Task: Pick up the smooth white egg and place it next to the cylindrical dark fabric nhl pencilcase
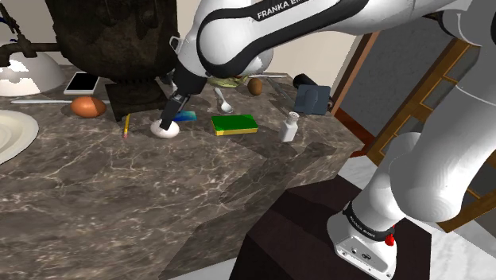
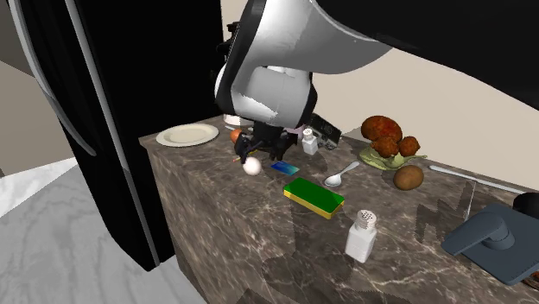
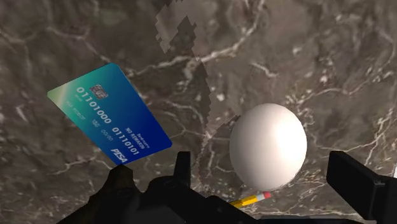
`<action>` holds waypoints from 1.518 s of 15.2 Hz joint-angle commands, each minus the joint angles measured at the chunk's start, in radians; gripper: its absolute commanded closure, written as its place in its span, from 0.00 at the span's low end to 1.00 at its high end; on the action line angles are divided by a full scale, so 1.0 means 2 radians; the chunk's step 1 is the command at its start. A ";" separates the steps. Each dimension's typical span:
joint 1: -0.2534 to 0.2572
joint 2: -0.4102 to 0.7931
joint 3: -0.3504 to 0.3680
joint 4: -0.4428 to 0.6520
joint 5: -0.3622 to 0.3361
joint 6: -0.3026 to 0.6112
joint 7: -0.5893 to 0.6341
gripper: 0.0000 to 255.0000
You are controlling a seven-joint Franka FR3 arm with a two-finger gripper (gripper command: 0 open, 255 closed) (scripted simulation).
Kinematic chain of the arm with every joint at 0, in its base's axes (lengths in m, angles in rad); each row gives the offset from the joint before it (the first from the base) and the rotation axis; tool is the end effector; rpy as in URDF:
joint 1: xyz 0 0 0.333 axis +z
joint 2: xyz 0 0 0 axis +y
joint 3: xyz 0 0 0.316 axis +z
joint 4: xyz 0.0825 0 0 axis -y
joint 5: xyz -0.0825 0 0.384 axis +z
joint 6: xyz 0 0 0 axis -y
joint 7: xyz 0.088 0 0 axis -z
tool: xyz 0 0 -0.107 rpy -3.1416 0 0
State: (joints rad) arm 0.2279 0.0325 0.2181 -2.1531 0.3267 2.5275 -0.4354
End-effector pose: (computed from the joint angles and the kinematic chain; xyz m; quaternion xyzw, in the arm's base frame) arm 0.5181 0.2433 0.4207 -0.9283 -0.3100 -0.1672 0.1193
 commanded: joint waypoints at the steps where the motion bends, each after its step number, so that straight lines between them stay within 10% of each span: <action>1: 0.002 0.011 0.001 0.001 0.000 0.011 -0.001 0.00; 10: 0.003 0.021 0.002 0.002 -0.001 0.020 0.000 0.00; 11: 0.003 0.021 0.002 0.002 -0.001 0.020 0.000 1.00; 23: 0.002 0.010 0.001 0.011 -0.005 0.001 0.006 1.00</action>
State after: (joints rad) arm 0.2327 0.0593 0.2211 -2.1359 0.3182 2.5394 -0.4268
